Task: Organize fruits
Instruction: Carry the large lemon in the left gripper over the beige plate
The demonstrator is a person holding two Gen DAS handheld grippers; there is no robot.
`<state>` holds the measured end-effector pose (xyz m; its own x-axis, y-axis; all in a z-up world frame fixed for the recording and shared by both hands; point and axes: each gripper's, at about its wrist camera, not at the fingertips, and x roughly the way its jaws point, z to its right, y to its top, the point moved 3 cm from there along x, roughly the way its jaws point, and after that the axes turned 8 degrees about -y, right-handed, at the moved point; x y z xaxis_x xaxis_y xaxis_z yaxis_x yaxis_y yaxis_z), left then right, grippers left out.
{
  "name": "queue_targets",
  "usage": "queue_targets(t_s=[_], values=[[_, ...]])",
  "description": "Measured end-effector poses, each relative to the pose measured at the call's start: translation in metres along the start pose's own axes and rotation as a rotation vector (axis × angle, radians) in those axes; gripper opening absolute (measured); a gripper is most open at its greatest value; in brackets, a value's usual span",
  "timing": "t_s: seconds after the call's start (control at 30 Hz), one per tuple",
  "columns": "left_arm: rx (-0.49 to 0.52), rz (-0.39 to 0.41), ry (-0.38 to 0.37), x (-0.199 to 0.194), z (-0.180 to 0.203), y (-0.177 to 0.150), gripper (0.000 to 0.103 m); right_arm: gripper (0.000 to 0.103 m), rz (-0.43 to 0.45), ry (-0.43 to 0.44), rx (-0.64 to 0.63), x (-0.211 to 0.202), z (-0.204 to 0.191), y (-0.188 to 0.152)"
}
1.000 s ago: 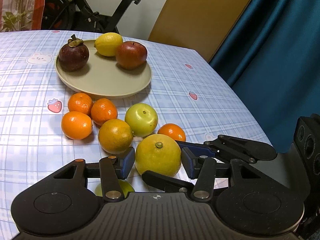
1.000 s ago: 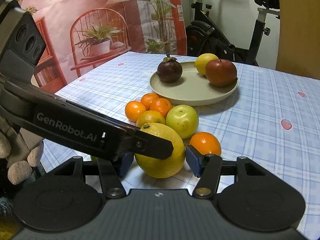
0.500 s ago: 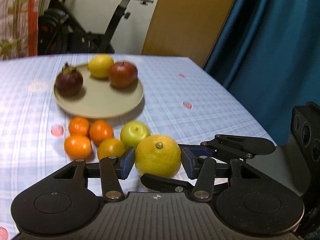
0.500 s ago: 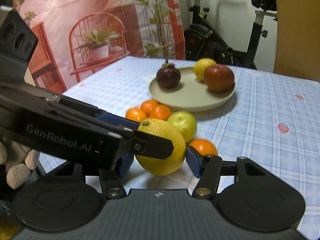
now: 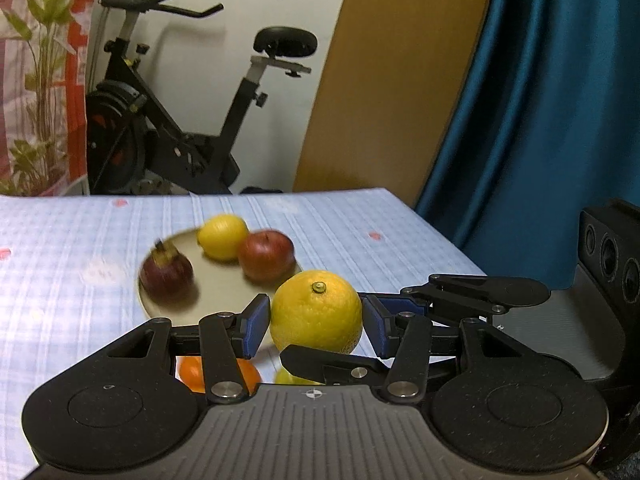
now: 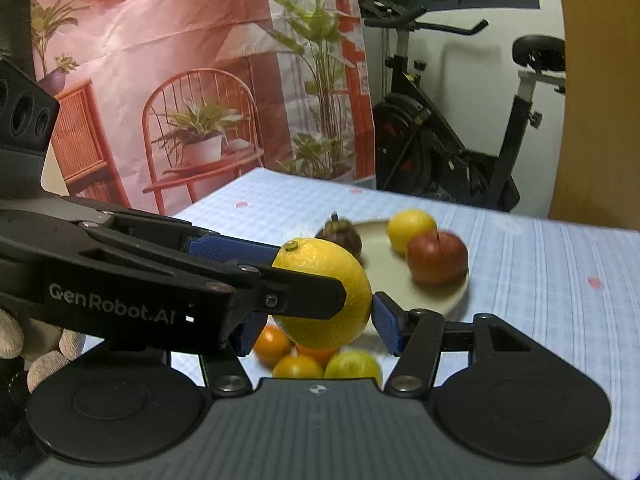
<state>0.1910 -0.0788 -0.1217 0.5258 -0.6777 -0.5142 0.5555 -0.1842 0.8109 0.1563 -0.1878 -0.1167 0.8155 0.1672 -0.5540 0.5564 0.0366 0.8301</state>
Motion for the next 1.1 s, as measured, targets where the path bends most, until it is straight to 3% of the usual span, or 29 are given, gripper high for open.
queue_targets(t_s=[0.2, 0.53, 1.1], values=[[-0.044, 0.041, 0.017, 0.008, -0.020, 0.018, 0.053, 0.060, 0.022, 0.018, -0.010, 0.022, 0.005, 0.023], [-0.088, 0.036, 0.043, 0.027, -0.051, 0.030, 0.053, 0.060, -0.003, 0.039, -0.044, 0.065, 0.012, 0.041], [-0.126, -0.055, 0.051, 0.065, -0.083, 0.028, 0.053, 0.060, -0.097, 0.053, -0.020, 0.122, 0.035, 0.033]])
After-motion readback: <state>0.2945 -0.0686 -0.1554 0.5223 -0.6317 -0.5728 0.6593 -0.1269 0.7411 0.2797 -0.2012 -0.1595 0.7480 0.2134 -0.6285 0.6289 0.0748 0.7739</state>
